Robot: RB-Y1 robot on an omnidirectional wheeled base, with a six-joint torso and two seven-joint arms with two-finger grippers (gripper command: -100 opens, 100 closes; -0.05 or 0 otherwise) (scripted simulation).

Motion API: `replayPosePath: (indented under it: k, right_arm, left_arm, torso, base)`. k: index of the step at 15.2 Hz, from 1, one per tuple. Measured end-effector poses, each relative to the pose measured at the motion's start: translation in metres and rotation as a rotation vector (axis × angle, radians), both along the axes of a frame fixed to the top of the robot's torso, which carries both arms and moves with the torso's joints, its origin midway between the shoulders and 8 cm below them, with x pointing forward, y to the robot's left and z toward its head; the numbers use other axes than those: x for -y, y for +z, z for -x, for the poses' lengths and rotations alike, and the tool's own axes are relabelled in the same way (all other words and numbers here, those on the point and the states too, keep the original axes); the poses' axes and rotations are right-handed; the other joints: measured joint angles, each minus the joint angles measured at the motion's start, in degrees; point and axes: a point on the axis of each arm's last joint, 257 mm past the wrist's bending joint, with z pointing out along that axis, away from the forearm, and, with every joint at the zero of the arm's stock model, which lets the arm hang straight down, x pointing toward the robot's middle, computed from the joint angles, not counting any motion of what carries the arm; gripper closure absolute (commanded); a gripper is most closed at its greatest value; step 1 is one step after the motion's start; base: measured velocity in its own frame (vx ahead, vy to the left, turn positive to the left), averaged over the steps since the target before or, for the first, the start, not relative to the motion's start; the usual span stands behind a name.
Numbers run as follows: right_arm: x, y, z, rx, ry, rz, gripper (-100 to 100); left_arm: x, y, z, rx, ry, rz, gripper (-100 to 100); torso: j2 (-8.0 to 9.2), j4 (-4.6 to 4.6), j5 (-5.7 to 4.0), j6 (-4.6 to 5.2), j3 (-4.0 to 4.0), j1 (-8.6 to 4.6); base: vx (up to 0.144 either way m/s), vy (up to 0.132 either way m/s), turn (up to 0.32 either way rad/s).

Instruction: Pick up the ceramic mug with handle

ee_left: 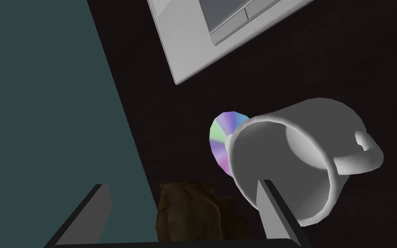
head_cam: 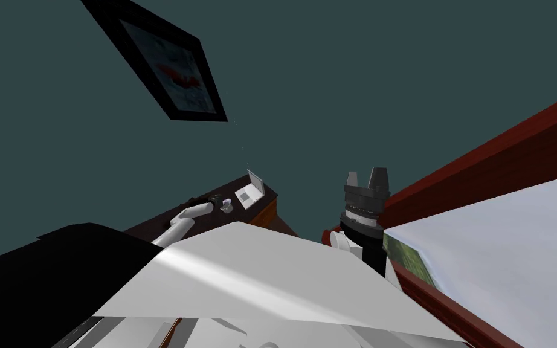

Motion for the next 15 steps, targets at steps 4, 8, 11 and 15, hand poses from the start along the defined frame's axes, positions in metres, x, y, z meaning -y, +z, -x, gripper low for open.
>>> replayPosePath:
  k: [4, 8, 11, 15]
  right_arm:
    - [0.0, 0.0, 0.0, 0.0, 0.0, 0.0, 0]
    - [0.0, 0.0, 0.0, 0.0, 0.0, 0.0, 0]
    - [0.0, 0.0, 0.0, 0.0, 0.0, 0.0, 0]
    - [0.0, 0.0, 0.0, 0.0, 0.0, 0.0, 0]
  left_arm:
    - [-0.016, -0.015, 0.025, -0.063, 0.066, 0.056, -100]
    - [-0.036, -0.03, 0.059, -0.127, 0.147, 0.117, -100]
    - [-0.043, -0.039, 0.08, -0.171, 0.207, 0.17, -100]
    - [-0.049, -0.05, 0.11, -0.228, 0.285, 0.244, -100]
  torso:
    - [0.03, 0.01, 0.0, -0.02, 0.02, 0.0]
    - [0.04, 0.01, -0.01, 0.06, 0.02, 0.02]
    - [0.04, 0.02, 0.0, 0.04, 0.03, 0.04]
    - [0.04, 0.01, 0.01, 0.04, 0.02, 0.07]
  base:
    - [0.009, 0.019, -0.168]
    - [0.007, 0.026, -0.269]
    - [0.004, 0.032, -0.181]
    - [0.001, 0.034, -0.188]
